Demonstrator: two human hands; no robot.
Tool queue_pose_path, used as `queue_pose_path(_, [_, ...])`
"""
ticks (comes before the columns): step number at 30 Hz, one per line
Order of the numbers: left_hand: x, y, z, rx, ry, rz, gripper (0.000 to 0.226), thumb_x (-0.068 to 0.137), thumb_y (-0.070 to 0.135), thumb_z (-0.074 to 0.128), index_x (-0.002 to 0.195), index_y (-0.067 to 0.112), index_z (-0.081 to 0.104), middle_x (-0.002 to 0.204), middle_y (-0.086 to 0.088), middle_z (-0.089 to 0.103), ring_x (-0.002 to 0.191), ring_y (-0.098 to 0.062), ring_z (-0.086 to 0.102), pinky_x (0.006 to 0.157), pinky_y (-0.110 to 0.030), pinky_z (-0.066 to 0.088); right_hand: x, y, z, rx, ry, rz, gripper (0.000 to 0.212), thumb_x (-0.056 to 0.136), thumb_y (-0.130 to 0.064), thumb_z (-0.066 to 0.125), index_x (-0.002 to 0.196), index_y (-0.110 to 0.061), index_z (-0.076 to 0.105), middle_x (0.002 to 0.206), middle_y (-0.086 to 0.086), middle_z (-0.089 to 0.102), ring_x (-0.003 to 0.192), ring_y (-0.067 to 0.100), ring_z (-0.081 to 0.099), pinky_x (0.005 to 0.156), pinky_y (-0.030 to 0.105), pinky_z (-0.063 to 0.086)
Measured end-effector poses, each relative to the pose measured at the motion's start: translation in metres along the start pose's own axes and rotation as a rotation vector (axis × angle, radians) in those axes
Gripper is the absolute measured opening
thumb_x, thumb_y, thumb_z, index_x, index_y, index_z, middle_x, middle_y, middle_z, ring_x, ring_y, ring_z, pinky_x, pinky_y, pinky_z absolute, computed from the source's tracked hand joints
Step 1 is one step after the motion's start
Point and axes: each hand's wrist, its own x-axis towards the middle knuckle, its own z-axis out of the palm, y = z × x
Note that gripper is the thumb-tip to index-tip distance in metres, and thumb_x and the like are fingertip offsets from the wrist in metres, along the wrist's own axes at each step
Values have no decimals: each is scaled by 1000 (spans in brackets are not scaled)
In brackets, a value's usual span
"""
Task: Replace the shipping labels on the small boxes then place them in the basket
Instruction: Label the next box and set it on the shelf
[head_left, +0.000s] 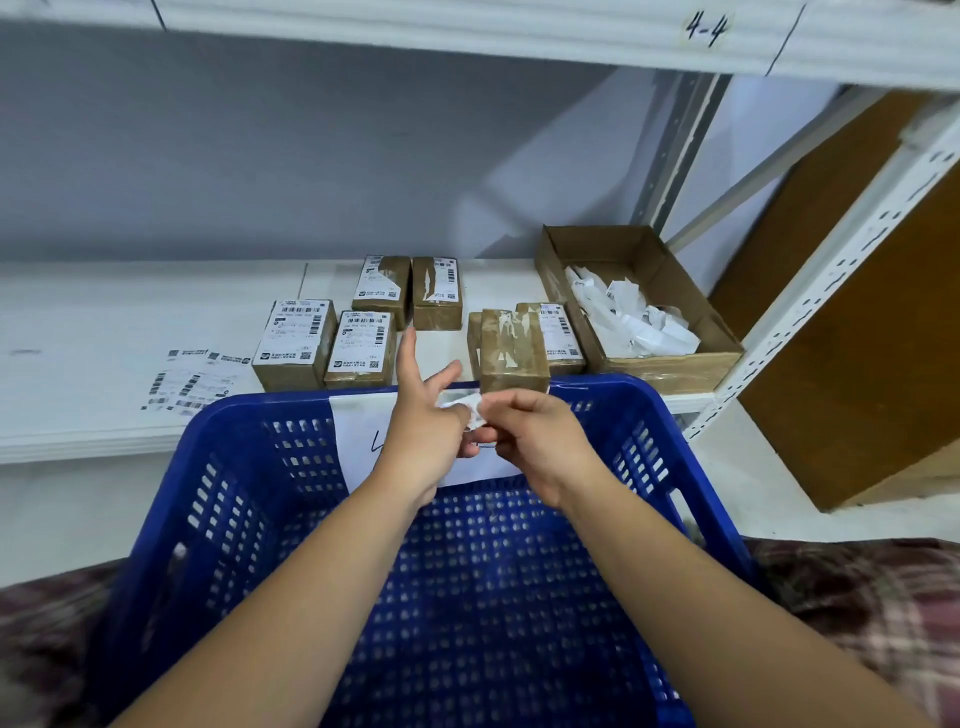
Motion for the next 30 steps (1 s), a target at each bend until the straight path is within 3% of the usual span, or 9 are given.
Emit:
queue_pose_path(3, [-6,1,-2,149,55,-64,62,93,5,54,140,37,29,125,4,45,54,-17,64,41,-19,41,-10,-1,3,3,74,-87,13,94,0,57,85,-7,65,63,2,59,49,6,53,52,19,43])
queue_pose_path(5, [-10,-1,-7,210,69,-38,28,91,18,62,116,24,51,112,-3,59,49,-14,63,45,-22,44,-13,-5,2,-9,122,-161,15,93,2,57,84,-7,65,64,3,59,49,5,54,53,18,47])
queue_pose_path(7, [-13,-2,-10,134,55,-17,5,89,15,64,91,14,59,88,-11,67,49,-12,61,52,-23,48,-16,-8,3,-58,111,-210,14,93,2,59,86,-7,66,66,4,61,50,4,57,55,16,49])
queue_pose_path(10, [-16,-3,-10,56,55,10,5,89,8,63,84,9,64,70,-9,68,56,-12,61,60,-22,51,-20,-6,4,-190,154,-275,18,92,-2,62,83,-15,69,70,1,67,57,6,62,63,20,55])
queue_pose_path(15, [-20,-6,-3,-90,47,-27,10,89,12,62,95,6,68,81,-9,73,75,-16,72,68,-17,56,-24,4,7,-597,289,-505,11,92,-9,64,93,-15,73,91,-1,67,80,8,63,74,15,50])
queue_pose_path(21, [-21,-11,0,-50,33,-48,16,93,11,57,90,1,70,80,-11,72,75,-17,72,76,-23,57,-21,19,4,-805,261,-709,14,91,-4,64,99,-6,76,92,1,60,71,-6,51,73,1,40])
queue_pose_path(26, [-13,-16,-10,-1,179,-100,15,93,9,56,87,13,69,79,-2,71,70,-12,69,65,-20,53,-24,18,4,-515,17,-464,31,95,-14,62,123,-27,66,104,-9,68,87,-16,60,80,4,44])
queue_pose_path(28, [-10,-18,-12,38,227,-87,12,93,8,57,93,12,69,78,2,70,70,-10,65,59,-13,48,-22,16,7,-275,2,-349,39,95,-17,61,129,-35,56,103,-6,72,92,0,67,82,16,53])
queue_pose_path(30, [-9,-21,-10,103,238,-28,12,92,9,58,94,12,70,78,3,70,72,-9,64,56,-9,46,-21,14,11,-54,106,-240,33,94,-13,63,124,-24,57,105,6,70,87,11,68,72,20,56])
